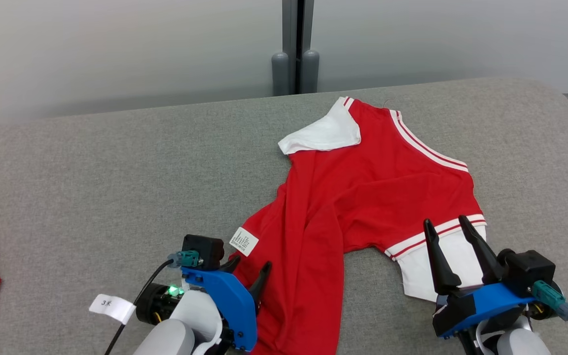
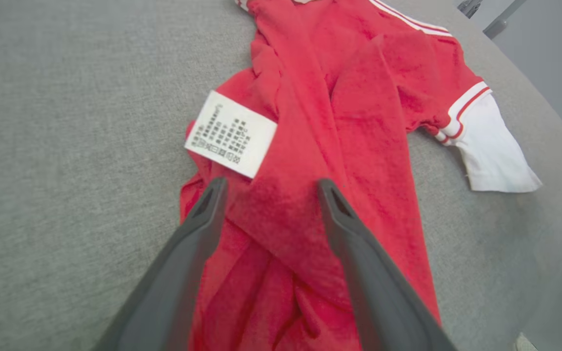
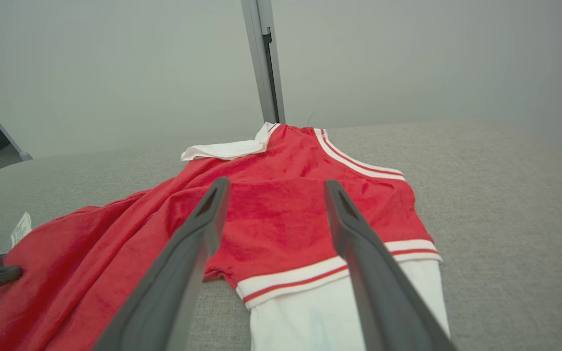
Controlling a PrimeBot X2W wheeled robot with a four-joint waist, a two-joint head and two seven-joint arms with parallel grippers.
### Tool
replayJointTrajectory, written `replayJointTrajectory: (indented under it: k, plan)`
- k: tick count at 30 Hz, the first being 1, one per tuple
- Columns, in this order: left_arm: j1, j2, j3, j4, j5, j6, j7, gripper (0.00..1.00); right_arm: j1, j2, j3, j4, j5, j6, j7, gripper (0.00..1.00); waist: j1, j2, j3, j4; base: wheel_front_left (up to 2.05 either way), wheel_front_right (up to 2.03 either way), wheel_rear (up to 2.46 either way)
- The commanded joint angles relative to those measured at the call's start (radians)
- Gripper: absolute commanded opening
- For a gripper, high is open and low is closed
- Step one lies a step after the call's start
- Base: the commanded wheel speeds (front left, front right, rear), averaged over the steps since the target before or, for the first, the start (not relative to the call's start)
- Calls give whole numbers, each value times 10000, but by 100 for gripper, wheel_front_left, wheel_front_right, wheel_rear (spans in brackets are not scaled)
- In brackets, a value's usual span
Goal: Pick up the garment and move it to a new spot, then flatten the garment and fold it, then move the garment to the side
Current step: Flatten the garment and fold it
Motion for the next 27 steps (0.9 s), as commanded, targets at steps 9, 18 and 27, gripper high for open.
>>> replayJointTrajectory:
  k: [9, 18, 27]
  plan:
    - [-706, -495, 67, 1318, -578, -275, 30, 38, -219, -19, -8, 89, 106, 1, -134, 100, 0, 0, 257, -65, 0, 0, 0]
    - [-1646, -484, 526, 2010, 114, 434, -1789, 0, -401, -19, 18, 32, 58, 1, -181, 100, 0, 0, 665, -26, 0, 0, 0]
    - [-3642, 134, 835, 3181, 1055, 760, -3496, 0, -792, -19, 383, -79, 73, 1, -105, 100, 0, 0, 1472, -341, 0, 0, 0]
